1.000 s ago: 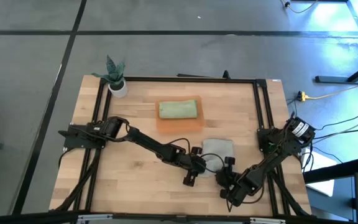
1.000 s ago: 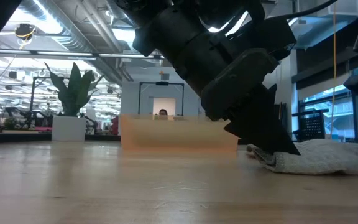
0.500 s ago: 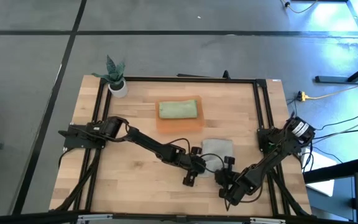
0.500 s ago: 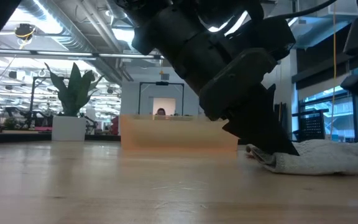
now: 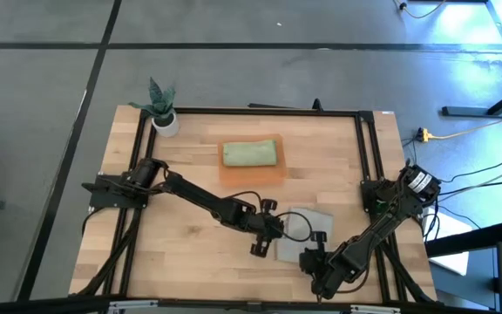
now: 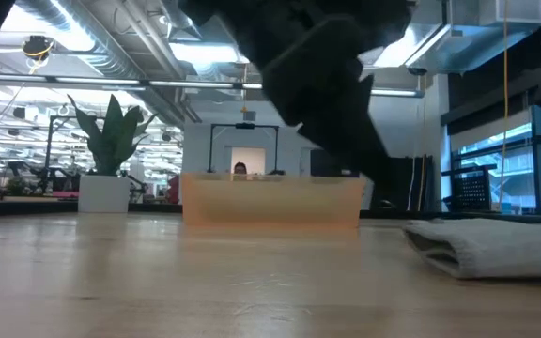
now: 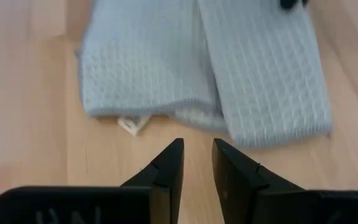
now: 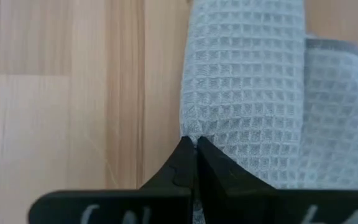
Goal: Roll microfiber towels into tight, uniform cylinder then place into a basket
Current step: Roll the gray microfiber towel
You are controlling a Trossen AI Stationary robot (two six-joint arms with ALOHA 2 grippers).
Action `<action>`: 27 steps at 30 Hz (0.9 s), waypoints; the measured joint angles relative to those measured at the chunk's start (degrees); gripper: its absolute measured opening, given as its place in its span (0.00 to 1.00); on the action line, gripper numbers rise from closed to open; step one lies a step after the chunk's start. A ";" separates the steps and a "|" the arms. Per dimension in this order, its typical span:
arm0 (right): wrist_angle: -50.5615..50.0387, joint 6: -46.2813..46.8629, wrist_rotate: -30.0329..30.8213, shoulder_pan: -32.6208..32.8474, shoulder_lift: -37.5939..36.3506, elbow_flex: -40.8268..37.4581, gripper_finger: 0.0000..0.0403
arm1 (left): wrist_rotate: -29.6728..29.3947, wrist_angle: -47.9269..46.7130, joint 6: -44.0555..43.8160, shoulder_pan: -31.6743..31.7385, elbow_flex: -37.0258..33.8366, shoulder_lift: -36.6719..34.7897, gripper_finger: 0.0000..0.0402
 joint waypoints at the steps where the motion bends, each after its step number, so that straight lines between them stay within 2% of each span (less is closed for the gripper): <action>1: -0.47 0.01 0.25 0.00 0.00 0.39 0.01 | -0.06 0.31 0.03 0.01 0.09 -0.04 0.19; 9: -13.19 6.22 1.33 -0.01 -0.13 5.30 0.01 | -0.11 -2.31 0.03 -0.50 0.03 -0.10 0.19; 15: -15.00 8.28 1.38 -0.73 -0.19 7.04 0.02 | -0.12 -2.04 0.05 -0.85 0.05 -0.12 0.19; 27: -27.32 23.62 5.25 -2.52 -0.24 7.47 0.02 | -0.22 -2.19 0.05 -1.51 0.10 -0.14 0.19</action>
